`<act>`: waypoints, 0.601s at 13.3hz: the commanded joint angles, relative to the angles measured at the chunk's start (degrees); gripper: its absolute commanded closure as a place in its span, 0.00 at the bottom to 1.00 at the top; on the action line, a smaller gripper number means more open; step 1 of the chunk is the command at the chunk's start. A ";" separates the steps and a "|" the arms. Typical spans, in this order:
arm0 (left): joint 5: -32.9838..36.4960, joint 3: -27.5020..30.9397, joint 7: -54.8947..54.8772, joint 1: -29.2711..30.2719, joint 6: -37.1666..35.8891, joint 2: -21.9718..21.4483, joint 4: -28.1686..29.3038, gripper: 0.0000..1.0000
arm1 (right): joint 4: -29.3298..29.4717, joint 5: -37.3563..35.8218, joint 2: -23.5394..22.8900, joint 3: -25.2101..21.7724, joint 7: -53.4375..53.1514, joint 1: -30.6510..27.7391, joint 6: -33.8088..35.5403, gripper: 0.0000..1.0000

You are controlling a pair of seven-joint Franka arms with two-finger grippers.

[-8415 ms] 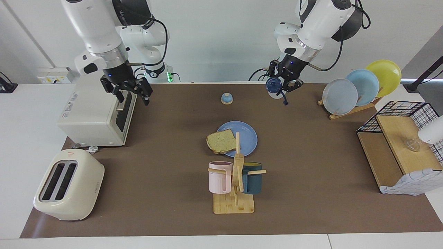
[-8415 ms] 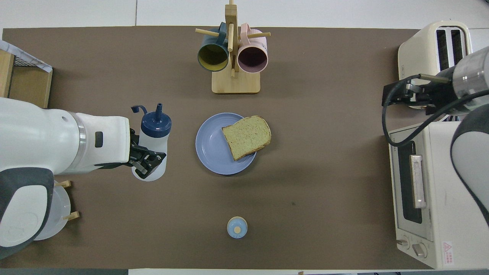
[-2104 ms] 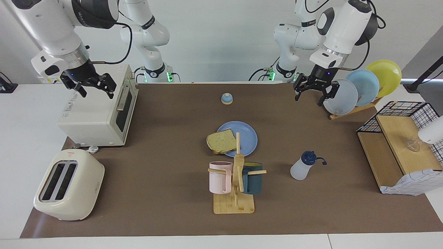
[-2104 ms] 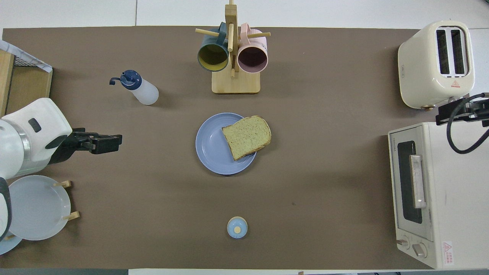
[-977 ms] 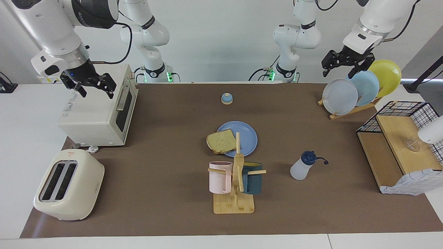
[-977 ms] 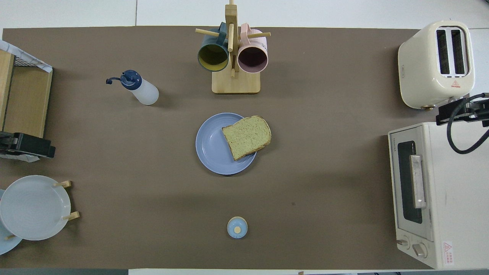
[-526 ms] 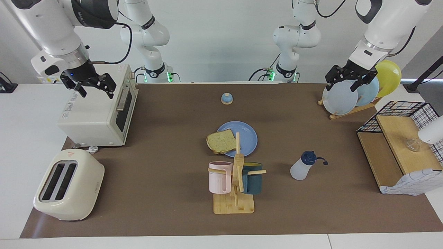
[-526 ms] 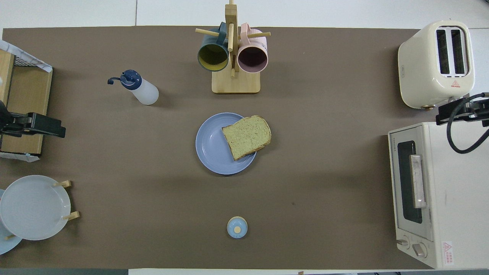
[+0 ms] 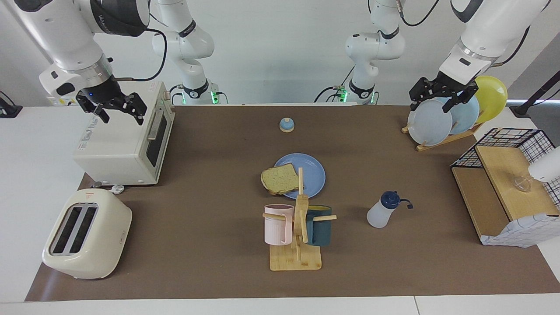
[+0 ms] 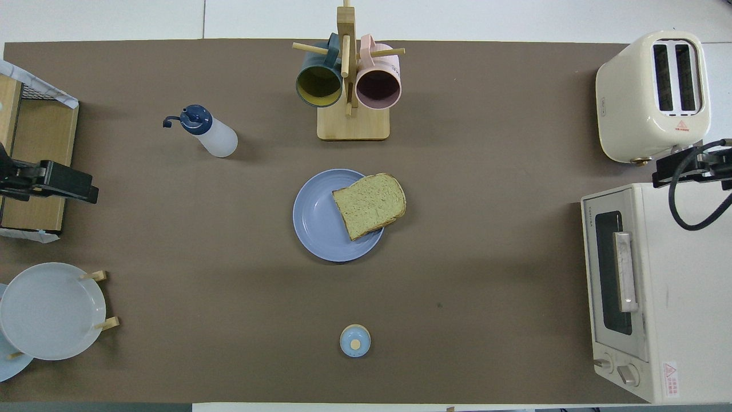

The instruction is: Put bread on plate and add seasoning

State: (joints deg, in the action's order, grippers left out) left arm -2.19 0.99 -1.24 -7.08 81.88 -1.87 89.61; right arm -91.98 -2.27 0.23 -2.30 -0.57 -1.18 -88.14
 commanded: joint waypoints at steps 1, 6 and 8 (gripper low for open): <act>-0.45 -0.73 0.36 0.57 2.31 -3.76 6.19 0.00 | -1.36 -0.19 1.18 0.63 0.75 -0.84 -0.10 0.00; -0.54 -3.89 0.36 3.29 0.12 -2.88 3.65 0.00 | -1.36 -0.19 1.18 0.63 0.75 -0.84 -0.02 0.00; -0.62 -3.37 0.36 2.77 0.29 -2.97 3.73 0.00 | -1.36 -0.19 1.18 0.63 0.75 -0.84 -0.02 0.00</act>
State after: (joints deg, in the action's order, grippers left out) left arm -2.19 -1.64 -1.23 -5.45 82.38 -4.10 93.17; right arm -91.98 -2.27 0.23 -2.30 -0.57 -1.18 -88.14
